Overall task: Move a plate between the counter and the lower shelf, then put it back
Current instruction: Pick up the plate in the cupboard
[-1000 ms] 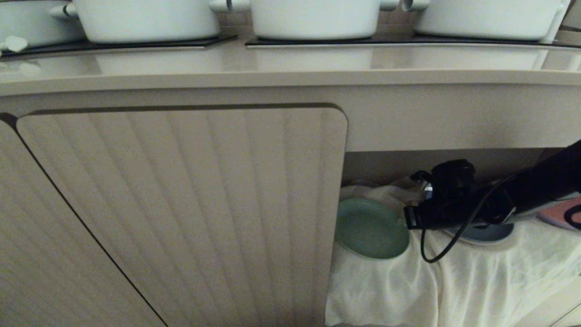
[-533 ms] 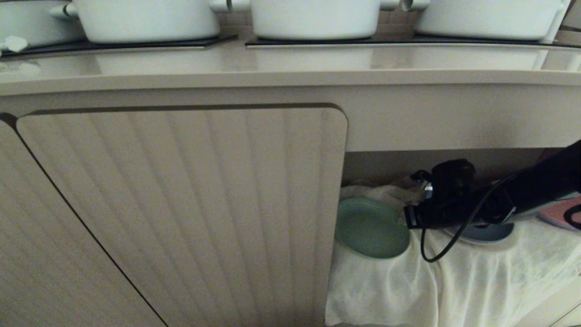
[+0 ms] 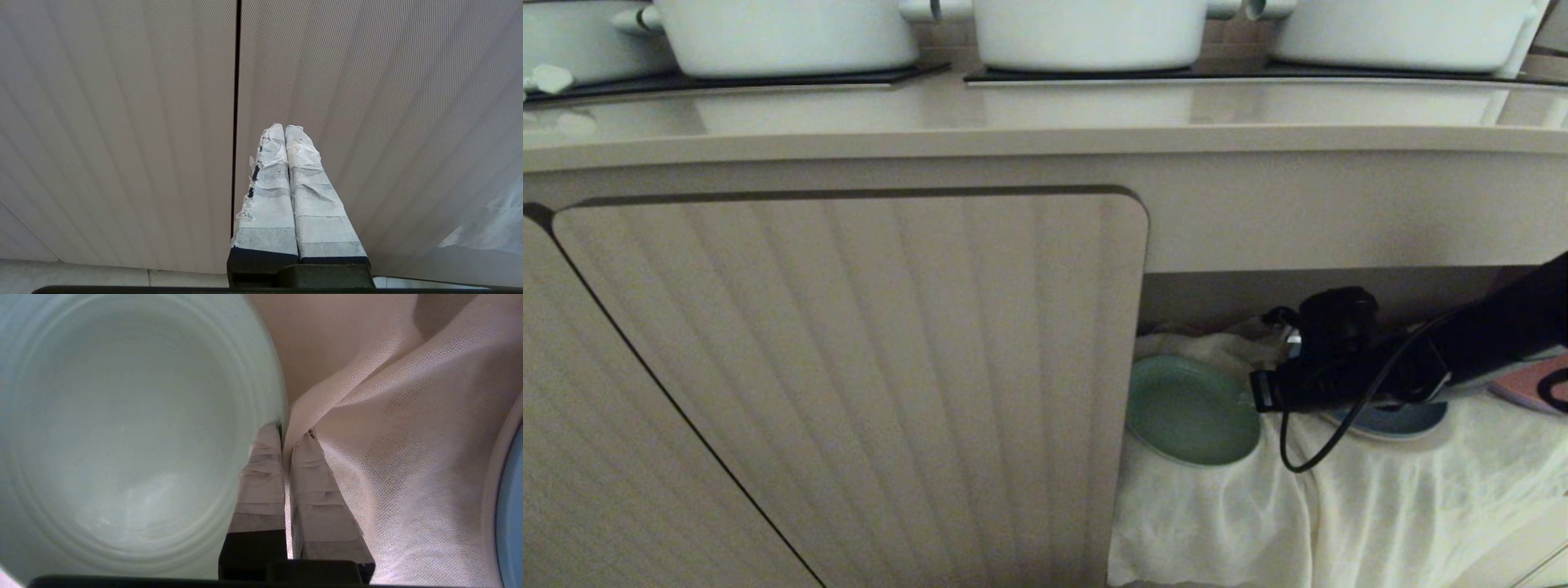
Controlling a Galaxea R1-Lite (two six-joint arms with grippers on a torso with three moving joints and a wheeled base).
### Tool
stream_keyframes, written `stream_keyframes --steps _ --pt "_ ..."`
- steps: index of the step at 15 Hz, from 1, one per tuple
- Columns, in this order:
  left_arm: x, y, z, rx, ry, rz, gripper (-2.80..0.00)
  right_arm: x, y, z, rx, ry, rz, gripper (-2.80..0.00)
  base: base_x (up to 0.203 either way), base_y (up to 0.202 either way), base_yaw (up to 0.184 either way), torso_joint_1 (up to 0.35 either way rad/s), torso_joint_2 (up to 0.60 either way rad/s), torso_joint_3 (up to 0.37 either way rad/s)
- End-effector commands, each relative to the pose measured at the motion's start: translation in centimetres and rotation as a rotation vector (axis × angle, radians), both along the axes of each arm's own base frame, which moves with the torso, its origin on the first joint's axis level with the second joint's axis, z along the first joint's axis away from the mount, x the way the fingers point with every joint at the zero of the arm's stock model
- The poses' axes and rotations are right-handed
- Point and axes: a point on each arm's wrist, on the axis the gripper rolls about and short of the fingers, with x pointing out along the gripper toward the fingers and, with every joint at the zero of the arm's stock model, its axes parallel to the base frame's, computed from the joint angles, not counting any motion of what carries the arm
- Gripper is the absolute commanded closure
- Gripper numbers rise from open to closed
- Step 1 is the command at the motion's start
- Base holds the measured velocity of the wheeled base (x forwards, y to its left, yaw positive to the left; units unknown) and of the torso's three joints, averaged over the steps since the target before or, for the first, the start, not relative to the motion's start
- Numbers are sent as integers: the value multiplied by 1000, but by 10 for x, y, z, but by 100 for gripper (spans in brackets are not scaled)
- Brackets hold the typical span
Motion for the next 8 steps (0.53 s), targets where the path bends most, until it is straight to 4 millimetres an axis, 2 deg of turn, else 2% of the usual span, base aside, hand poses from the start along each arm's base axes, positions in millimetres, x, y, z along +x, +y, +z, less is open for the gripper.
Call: stream_keyframes --steps 1,6,7,8 --pt "0 0 0 -1 0 1 0 0 0 0 -4 -2 -4 0 0 0 0 0 0 0" --pt "0 0 0 -1 -1 1 0 0 0 -1 -7 1 -6 0 0 0 0 0 0 0" --pt "0 0 0 -1 0 1 0 1 0 -2 -10 5 -9 -280 0 0 0 0 0 0" --pt "0 0 0 0 -2 1 0 1 0 -3 -15 6 -13 -280 0 0 0 0 0 0"
